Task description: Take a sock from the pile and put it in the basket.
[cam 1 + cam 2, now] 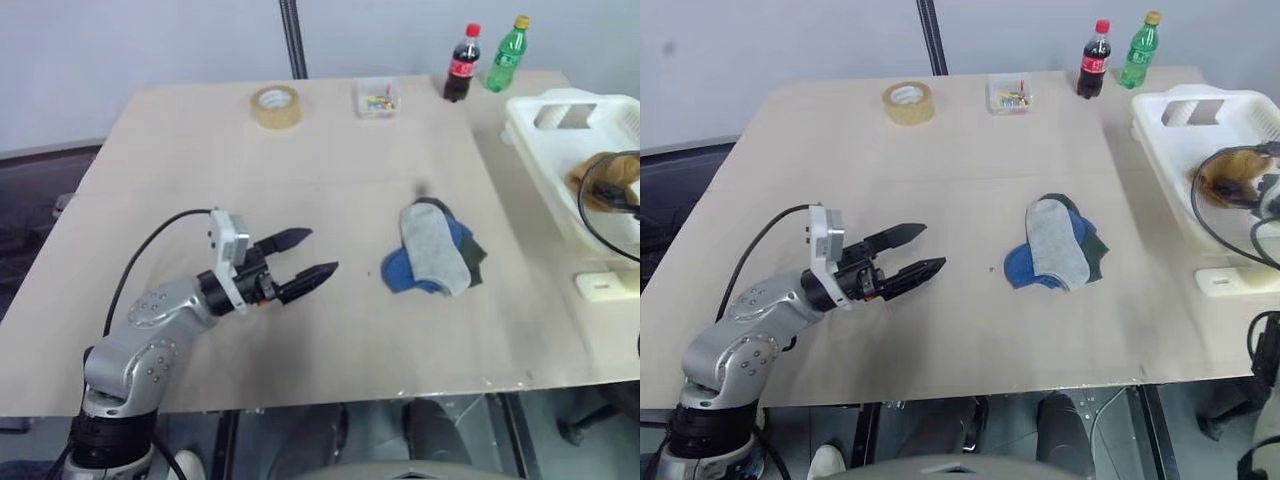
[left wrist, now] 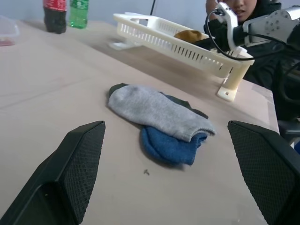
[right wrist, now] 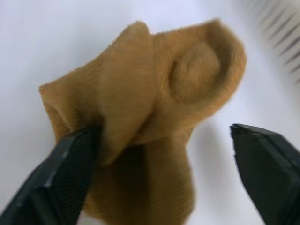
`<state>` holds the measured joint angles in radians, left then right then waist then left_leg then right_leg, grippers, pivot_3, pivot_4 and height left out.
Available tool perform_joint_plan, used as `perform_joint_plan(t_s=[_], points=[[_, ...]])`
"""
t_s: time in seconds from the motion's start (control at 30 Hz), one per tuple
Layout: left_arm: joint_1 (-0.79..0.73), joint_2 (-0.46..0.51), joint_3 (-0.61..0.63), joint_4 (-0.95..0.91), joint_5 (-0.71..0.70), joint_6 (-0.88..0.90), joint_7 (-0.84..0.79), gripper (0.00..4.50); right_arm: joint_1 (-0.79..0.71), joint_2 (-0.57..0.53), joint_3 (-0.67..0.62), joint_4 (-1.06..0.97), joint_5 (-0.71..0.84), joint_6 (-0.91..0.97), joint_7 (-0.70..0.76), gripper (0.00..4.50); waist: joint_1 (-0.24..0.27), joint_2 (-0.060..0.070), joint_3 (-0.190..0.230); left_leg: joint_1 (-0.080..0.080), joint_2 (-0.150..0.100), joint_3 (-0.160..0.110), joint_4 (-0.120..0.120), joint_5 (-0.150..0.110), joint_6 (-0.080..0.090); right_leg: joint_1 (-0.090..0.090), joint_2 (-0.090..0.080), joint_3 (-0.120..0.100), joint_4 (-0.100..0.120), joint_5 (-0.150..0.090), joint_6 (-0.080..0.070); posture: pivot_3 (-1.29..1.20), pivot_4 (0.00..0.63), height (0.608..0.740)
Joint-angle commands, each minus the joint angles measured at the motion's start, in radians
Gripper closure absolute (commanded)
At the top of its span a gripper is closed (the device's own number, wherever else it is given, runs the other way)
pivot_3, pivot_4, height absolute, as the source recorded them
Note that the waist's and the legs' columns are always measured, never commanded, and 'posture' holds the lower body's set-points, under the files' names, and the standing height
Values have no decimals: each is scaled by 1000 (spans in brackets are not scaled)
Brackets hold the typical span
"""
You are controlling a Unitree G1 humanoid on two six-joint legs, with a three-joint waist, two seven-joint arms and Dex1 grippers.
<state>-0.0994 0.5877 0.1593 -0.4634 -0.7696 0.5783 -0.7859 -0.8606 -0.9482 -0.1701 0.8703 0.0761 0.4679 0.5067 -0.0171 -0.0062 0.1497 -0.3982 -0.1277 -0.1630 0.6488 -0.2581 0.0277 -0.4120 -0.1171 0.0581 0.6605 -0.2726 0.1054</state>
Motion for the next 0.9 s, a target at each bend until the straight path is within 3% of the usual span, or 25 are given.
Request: perform_joint_plan(t_s=[0.03, 0.33, 0.67, 0.77, 0.9], points=[[-1, 4, 27, -53, -28, -20, -6, 0, 23, -38, 37, -51, -70, -132, -18, 10, 1, 0, 0, 0, 0, 0, 0, 0, 0, 0, 0, 0, 0, 0, 0, 0, 150, 740], [-12, 9, 16, -54, -61, -39, -75, 0, 130, -60, -12, -329, 21, -96, 175, 10, 1, 0, 0, 0, 1, 0, 1, 0, 0, 0, 1, 1, 1, 0, 0, 0, 150, 740], [-36, 4, 6, -41, -68, -74, -143, 0, 121, -161, -34, -373, 36, -37, 239, 10, 3, 1, 0, 0, 1, 0, 1, 0, 0, 0, 0, 0, 0, 0, 0, 0, 150, 740], [-38, -3, 6, -38, -71, -88, -154, 0, 123, -131, -65, -452, 122, -10, 310, 10, -5, 1, 0, 0, 1, 1, 1, 0, 0, 0, 1, 1, 1, 0, 0, 0, 150, 740], [-33, 1, 5, -34, -64, -97, -168, 0, 227, -58, -132, -695, 361, 68, 506, 10, -4, 1, 0, 1, 3, 2, 1, 0, 0, 0, 3, 2, 1, 0, 0, 0, 150, 740]])
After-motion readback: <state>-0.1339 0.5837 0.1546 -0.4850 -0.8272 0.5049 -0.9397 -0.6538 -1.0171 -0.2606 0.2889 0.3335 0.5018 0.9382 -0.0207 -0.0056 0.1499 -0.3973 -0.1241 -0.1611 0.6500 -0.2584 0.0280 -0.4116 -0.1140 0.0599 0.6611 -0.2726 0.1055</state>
